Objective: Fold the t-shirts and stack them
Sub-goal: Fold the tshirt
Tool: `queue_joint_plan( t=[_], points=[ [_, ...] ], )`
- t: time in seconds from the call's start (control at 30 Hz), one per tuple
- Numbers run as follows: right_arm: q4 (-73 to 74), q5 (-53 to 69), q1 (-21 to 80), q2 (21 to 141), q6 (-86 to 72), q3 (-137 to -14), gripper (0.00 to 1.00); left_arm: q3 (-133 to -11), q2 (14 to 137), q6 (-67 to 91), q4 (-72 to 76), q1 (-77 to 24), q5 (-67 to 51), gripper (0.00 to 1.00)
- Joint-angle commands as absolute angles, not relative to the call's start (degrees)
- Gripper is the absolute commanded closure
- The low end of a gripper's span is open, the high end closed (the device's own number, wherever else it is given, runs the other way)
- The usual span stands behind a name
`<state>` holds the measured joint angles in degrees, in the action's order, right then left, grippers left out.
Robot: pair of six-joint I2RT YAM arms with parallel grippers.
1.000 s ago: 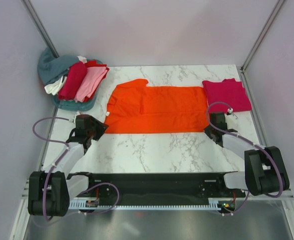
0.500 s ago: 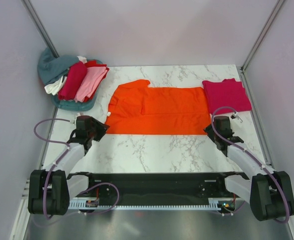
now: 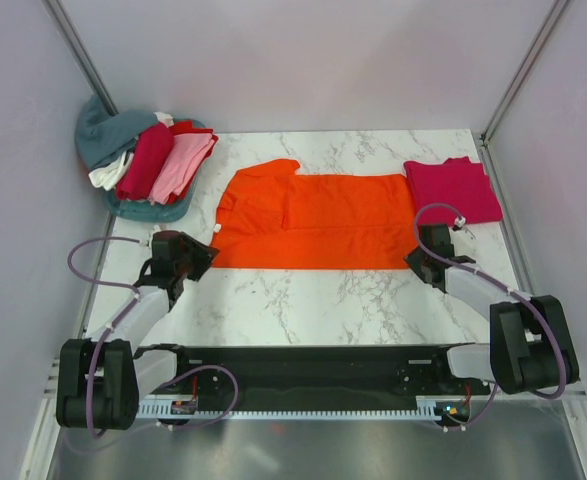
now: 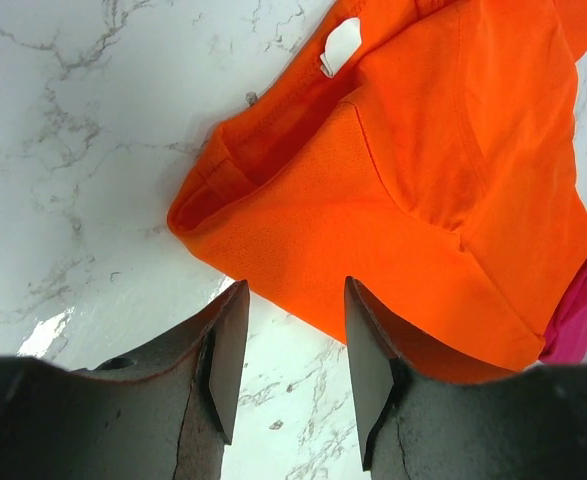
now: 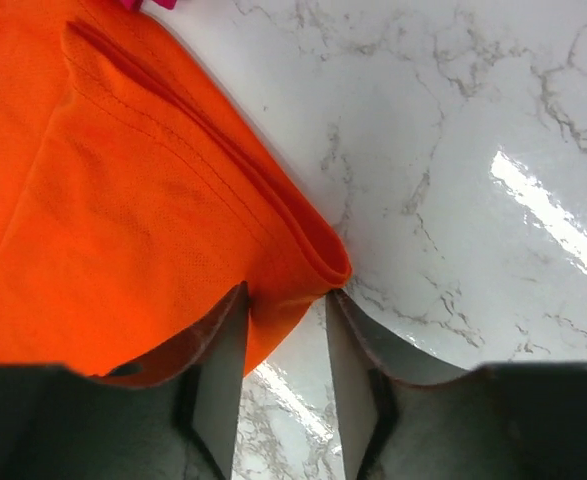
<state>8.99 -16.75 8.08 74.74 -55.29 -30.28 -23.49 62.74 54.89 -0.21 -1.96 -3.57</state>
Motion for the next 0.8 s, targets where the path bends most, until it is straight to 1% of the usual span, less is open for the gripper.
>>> queue_joint_plan(
  t=[0.0, 0.03, 0.07, 0.13, 0.2, 0.23, 0.33, 0.43, 0.6, 0.77],
  points=[
    [9.31, -18.36, 8.0, 74.98, -57.91, -30.59, 0.57, -22.85, 62.84, 56.51, 1.76, -1.85, -3.43, 0.5],
    [9.4, -18.72, 7.91, 74.54, -58.18, -29.8, 0.63, -22.76, 63.02, 56.6, 1.84, -1.85, -3.43, 0.5],
    [9.32, -18.89, 8.0, 73.92, -58.27, -29.45, 0.67, -22.59, 63.19, 57.04, 1.85, -2.11, -3.25, 0.52],
    [9.4, -18.81, 7.91, 72.25, -58.62, -28.4, 0.75, -21.98, 63.37, 57.39, 1.85, -2.98, -2.03, 0.52],
    [9.49, -18.98, 8.0, 70.76, -58.8, -27.78, 0.8, -20.93, 63.63, 58.79, 1.85, -4.39, -0.18, 0.51],
    [9.49, -18.98, 7.91, 70.32, -58.8, -27.16, 0.86, -20.57, 63.81, 59.32, 2.02, -4.74, 1.13, 0.5],
    [9.75, -18.81, 7.91, 69.7, -58.54, -26.89, 1.0, -20.21, 64.34, 60.29, 2.29, -5.8, 2.55, 0.49],
    [9.75, -18.2, 7.91, 70.05, -58.45, -26.89, 1.0, -19.87, 64.69, 61.26, 2.37, -6.5, 4.39, 0.48],
    [9.75, -17.84, 7.91, 70.31, -58.45, -26.81, 1.0, -17.93, 68.02, 63.1, 8.61, -6.86, 7.03, 0.47],
    [10.11, -17.84, 7.91, 69.18, -58.36, -26.72, 1.0, -22.48, 75.84, 62.32, 6.95, -6.86, 8.43, 0.47]
  ],
)
